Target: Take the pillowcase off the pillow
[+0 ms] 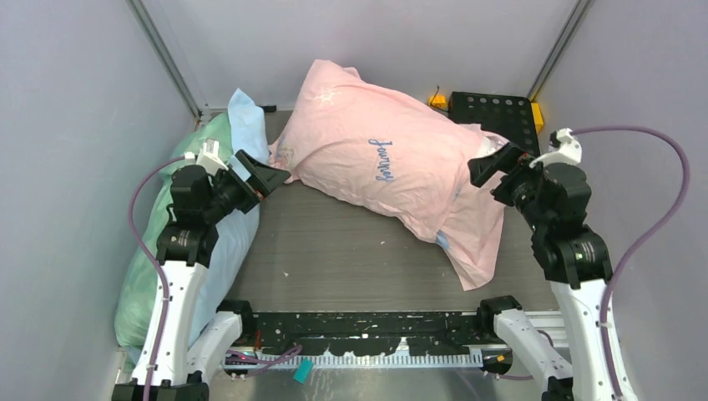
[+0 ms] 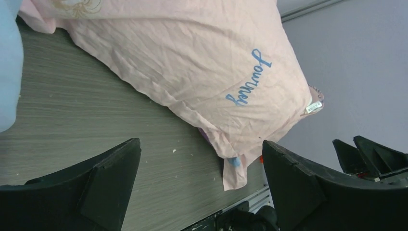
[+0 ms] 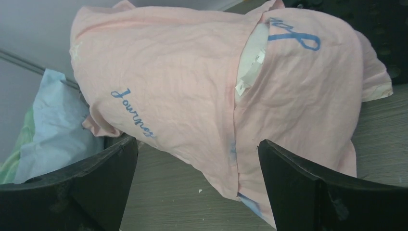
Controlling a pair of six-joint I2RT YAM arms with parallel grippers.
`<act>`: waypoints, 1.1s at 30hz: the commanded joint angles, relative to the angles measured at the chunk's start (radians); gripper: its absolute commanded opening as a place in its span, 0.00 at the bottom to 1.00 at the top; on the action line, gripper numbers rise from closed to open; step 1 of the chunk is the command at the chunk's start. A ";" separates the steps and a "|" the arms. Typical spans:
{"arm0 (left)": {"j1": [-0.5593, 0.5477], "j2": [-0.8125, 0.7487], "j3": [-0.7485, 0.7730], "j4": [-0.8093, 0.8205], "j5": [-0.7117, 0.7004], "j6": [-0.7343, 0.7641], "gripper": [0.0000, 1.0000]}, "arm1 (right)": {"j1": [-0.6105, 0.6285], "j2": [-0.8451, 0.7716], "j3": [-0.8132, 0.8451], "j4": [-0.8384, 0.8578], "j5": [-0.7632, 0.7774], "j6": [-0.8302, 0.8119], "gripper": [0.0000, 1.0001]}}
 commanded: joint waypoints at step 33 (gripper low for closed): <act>-0.453 0.267 0.061 0.074 -0.156 0.077 0.89 | 0.052 0.455 -0.039 0.151 -0.326 0.024 0.34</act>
